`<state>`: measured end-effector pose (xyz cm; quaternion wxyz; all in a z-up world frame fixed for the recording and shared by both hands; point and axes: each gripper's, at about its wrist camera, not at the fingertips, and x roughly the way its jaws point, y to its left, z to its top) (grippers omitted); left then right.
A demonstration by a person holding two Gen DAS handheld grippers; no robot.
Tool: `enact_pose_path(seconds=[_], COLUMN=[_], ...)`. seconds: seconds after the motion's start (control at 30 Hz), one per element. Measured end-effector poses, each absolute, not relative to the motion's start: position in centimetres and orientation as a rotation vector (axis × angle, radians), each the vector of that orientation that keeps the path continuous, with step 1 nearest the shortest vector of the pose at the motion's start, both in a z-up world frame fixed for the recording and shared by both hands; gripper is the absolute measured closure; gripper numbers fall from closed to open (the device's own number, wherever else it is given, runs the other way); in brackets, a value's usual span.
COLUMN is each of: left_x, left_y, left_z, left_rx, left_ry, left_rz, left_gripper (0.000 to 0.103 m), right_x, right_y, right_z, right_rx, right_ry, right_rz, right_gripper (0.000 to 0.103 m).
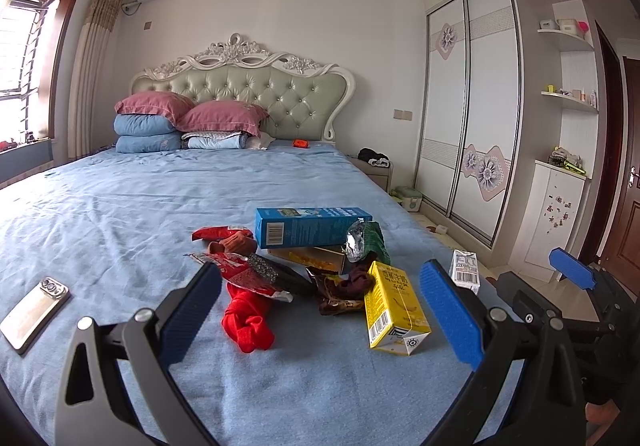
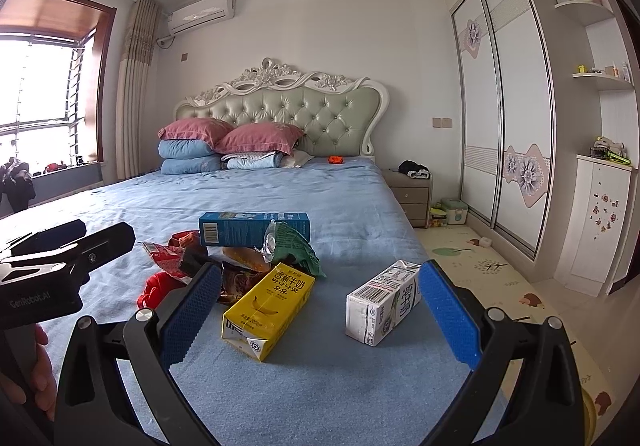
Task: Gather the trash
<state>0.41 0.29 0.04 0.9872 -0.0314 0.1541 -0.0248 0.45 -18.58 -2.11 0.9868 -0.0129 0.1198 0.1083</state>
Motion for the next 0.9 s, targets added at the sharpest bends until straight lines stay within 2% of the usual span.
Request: enact_pose_path(seconds=[0.9], left_x=[0.62], left_y=[0.65], left_z=[-0.13], left_rx=[-0.080], left_ry=[0.324], left_rz=[-0.063], left_gripper=[0.004], right_x=[0.92], right_y=[-17.81], right_z=[-1.99], right_rx=[-0.035], right_ry=[0.248], right_rz=[0.239], right_gripper=[0.008])
